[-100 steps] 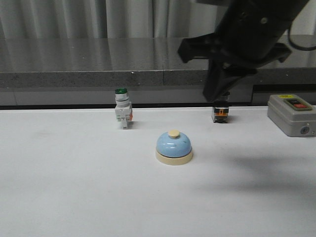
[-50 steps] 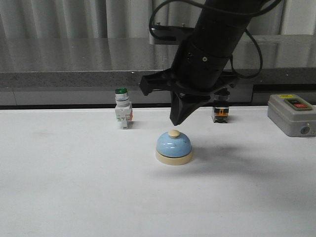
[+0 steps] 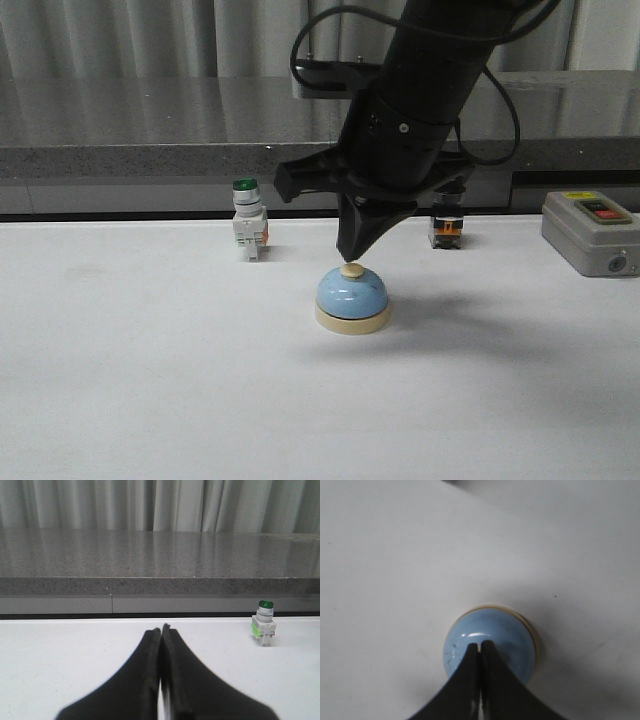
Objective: Place and press bell with both arms
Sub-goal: 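Press down on the bell button with the closed right gripper tips, then lift the right gripper up and away from the bell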
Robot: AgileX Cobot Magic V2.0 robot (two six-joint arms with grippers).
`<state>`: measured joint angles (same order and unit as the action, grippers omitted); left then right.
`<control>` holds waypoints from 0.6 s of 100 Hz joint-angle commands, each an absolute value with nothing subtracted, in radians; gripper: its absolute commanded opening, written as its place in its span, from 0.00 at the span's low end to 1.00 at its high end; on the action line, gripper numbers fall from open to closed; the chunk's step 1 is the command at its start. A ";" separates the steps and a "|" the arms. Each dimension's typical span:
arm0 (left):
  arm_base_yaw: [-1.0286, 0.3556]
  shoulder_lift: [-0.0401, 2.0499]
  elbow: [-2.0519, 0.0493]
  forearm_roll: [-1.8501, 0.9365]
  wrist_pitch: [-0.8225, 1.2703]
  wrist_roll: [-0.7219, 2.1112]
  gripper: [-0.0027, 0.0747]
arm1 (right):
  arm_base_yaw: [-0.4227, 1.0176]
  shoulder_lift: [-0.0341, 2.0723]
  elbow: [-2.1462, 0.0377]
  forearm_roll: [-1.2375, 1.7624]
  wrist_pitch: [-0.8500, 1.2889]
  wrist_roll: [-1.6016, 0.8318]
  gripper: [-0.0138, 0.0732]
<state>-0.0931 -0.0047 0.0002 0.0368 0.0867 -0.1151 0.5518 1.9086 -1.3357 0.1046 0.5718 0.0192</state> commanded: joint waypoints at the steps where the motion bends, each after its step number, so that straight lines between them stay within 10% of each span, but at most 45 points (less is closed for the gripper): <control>1: -0.092 -0.030 0.042 0.029 0.012 -0.124 0.01 | 0.551 1.883 -1.365 0.098 0.554 0.009 0.08; 60: -0.092 -0.030 0.042 0.029 0.012 -0.124 0.01 | 0.542 1.727 -1.405 0.050 0.609 0.010 0.08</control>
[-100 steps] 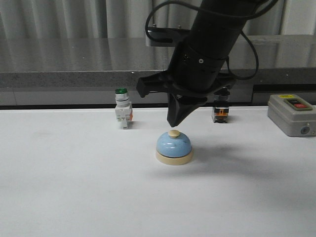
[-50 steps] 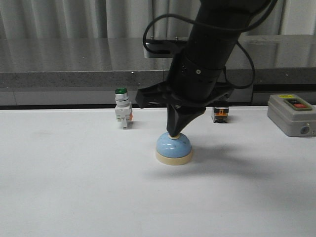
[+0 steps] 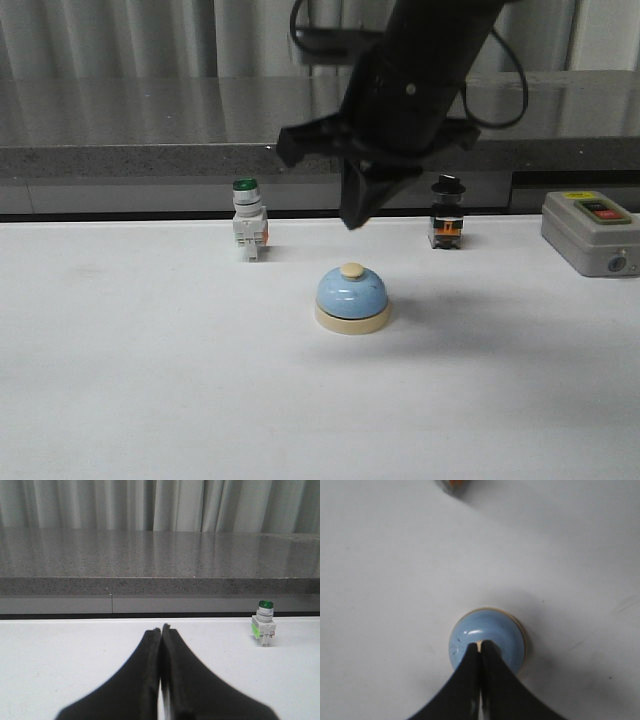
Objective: Place and press bell with both arms
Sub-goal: 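Lift the right gripper up and away from the bell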
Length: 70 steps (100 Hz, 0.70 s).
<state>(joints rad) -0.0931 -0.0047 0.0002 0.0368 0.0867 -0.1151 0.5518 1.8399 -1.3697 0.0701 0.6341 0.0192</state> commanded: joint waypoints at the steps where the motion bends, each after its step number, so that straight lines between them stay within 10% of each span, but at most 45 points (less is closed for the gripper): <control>1: -0.092 -0.030 0.042 0.029 0.012 -0.124 0.01 | 0.541 1.723 -1.404 0.050 0.609 0.010 0.08; 70: -0.092 -0.030 0.042 0.029 0.012 -0.124 0.01 | 0.245 1.140 -1.062 -0.038 0.617 0.010 0.08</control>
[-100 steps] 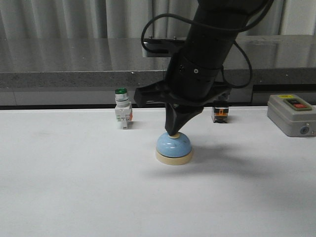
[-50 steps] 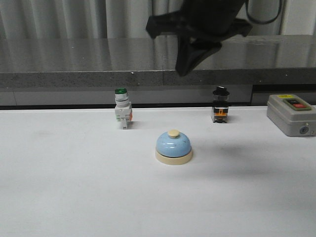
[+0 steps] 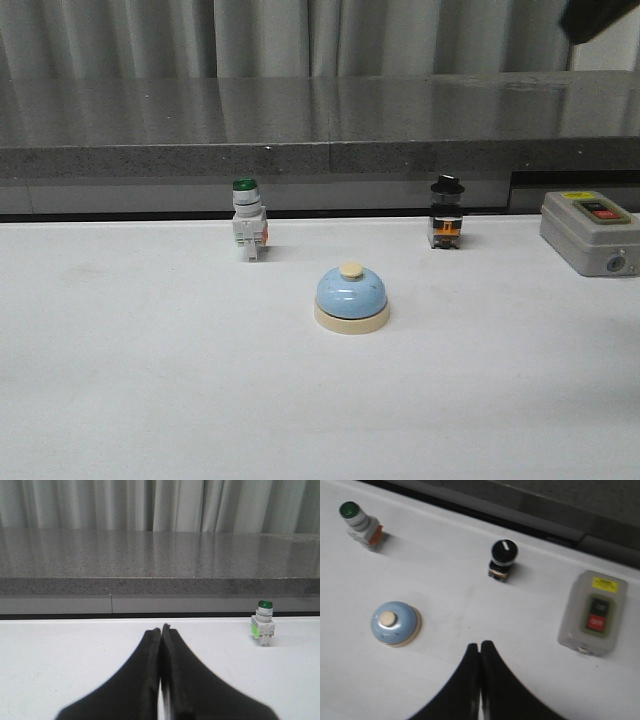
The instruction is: Place and press bell with both arms
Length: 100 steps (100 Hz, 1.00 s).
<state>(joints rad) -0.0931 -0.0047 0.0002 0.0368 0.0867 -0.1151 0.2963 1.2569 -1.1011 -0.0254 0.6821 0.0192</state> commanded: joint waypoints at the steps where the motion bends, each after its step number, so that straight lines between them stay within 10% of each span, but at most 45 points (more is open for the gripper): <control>1: -0.092 -0.030 0.042 0.029 0.012 -0.124 0.01 | 0.241 1.132 -1.056 -0.038 0.614 0.010 0.08; 100: -0.092 -0.030 0.042 0.029 0.012 -0.124 0.01 | 0.116 0.336 -0.588 -0.038 0.463 0.010 0.08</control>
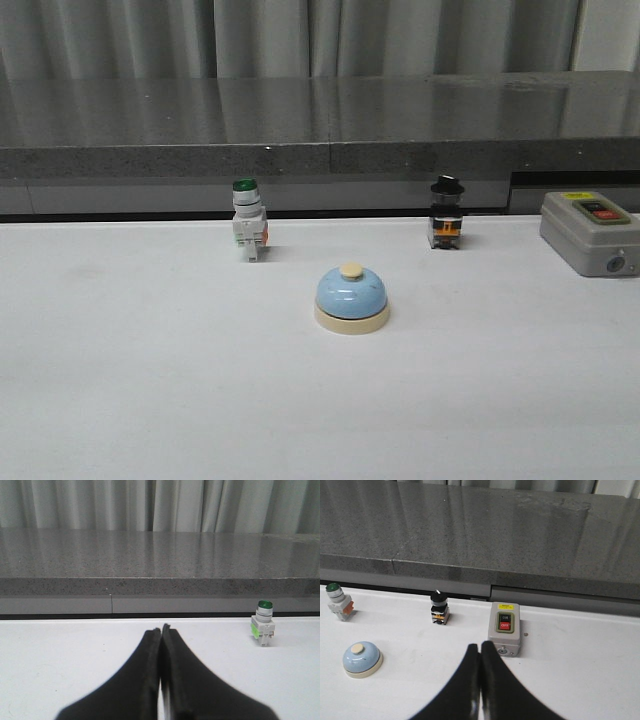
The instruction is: Place and press bell with both arms
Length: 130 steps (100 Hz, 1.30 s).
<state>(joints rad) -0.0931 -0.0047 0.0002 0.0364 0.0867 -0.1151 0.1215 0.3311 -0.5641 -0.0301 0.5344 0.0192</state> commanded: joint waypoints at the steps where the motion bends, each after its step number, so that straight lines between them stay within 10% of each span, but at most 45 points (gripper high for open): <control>1: -0.092 -0.030 0.042 0.029 0.012 -0.124 0.01 | 0.116 0.336 -0.588 -0.038 0.463 0.010 0.08; 85: -0.092 -0.030 0.042 0.029 0.012 -0.124 0.01 | 0.116 0.330 -0.570 -0.045 0.455 0.010 0.08; 130: -0.092 -0.030 0.042 0.029 0.012 -0.124 0.01 | 0.116 0.097 -0.210 -0.026 0.141 0.010 0.08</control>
<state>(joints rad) -0.0931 -0.0047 0.0002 0.0364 0.0867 -0.1151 0.1215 0.1305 -0.2386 -0.0340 0.3008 0.0192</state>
